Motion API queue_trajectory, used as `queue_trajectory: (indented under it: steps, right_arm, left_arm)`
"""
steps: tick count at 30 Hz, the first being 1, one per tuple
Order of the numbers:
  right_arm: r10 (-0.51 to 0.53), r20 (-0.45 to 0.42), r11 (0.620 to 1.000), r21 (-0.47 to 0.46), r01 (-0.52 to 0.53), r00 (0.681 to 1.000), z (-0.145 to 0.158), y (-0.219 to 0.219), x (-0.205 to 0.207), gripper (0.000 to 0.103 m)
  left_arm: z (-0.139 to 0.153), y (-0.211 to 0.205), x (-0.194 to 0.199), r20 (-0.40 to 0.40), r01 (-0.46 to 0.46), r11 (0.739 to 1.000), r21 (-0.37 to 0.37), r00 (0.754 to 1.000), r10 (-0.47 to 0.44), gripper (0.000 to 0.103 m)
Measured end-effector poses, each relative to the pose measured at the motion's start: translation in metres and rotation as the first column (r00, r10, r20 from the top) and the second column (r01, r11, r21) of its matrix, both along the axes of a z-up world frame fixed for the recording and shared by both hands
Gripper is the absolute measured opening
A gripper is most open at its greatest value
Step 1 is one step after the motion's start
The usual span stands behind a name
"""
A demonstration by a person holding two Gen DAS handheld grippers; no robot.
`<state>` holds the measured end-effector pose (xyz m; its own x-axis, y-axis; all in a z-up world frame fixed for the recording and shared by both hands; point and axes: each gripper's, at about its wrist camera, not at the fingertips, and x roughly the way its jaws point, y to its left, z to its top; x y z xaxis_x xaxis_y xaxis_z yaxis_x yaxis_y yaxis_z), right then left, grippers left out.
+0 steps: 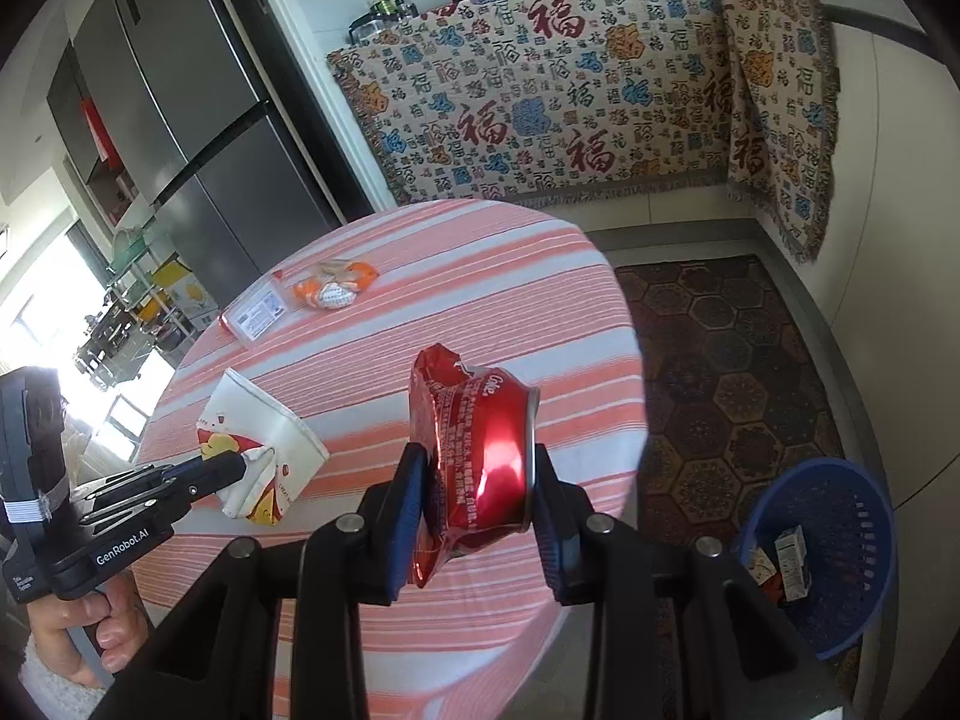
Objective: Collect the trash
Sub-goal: 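Carry the cup and can over the blue wastebasket and open both tools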
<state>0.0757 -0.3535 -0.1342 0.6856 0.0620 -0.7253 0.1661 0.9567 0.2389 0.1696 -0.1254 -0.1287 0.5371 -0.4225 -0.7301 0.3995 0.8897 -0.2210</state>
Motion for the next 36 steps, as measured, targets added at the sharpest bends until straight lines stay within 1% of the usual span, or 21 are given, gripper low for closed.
queue_trajectory:
  steps: [4, 7, 11, 14, 17, 20, 23, 26, 31, 36]
  right_arm:
    - [-0.058, -0.002, 0.998, -0.030, 0.058, 0.998, 0.010, -0.040, -0.024, 0.034]
    - [-0.118, -0.008, 0.991, -0.057, 0.117, 0.993, 0.015, -0.074, -0.045, 0.034]
    - [-0.207, -0.024, 0.976, -0.076, 0.205, 0.978, 0.015, -0.121, -0.072, 0.034]
    - [-0.266, -0.041, 0.962, -0.080, 0.263, 0.963, 0.009, -0.153, -0.091, 0.034]
    - [-0.320, -0.063, 0.945, -0.086, 0.315, 0.945, -0.003, -0.182, -0.106, 0.034]
    - [-0.375, -0.096, 0.925, -0.101, 0.365, 0.922, -0.020, -0.209, -0.118, 0.034]
    - [-0.421, -0.133, 0.906, -0.098, 0.411, 0.897, -0.040, -0.236, -0.127, 0.034]
    - [-0.449, -0.153, 0.894, -0.089, 0.440, 0.880, -0.057, -0.254, -0.131, 0.034]
    - [-0.479, -0.176, 0.877, -0.061, 0.476, 0.860, -0.081, -0.279, -0.137, 0.034]
    - [-0.498, -0.197, 0.862, -0.007, 0.506, 0.845, -0.096, -0.299, -0.145, 0.034]
  left_arm:
    - [0.006, -0.050, -0.006, 0.003, 0.084, 0.996, 0.005, 0.996, -0.084, 0.004]
    - [0.008, -0.090, -0.009, 0.007, 0.151, 0.989, 0.009, 0.989, -0.151, 0.004]
    - [0.008, -0.141, -0.012, -0.003, 0.228, 0.974, 0.007, 0.974, -0.228, 0.004]
    - [0.004, -0.178, -0.014, -0.017, 0.276, 0.961, 0.004, 0.961, -0.276, 0.004]
    - [-0.004, -0.212, -0.016, -0.033, 0.315, 0.949, 0.006, 0.949, -0.315, 0.004]
    - [-0.017, -0.244, -0.019, -0.056, 0.346, 0.938, 0.006, 0.937, -0.345, 0.004]
    - [-0.031, -0.269, -0.024, -0.073, 0.364, 0.931, 0.014, 0.929, -0.362, 0.004]
    - [-0.046, -0.293, -0.025, -0.103, 0.376, 0.926, 0.022, 0.923, -0.372, 0.004]
    - [-0.065, -0.320, -0.023, -0.137, 0.404, 0.914, 0.036, 0.908, -0.396, 0.004]
    - [-0.082, -0.343, -0.021, -0.162, 0.420, 0.906, 0.056, 0.899, -0.407, 0.004]
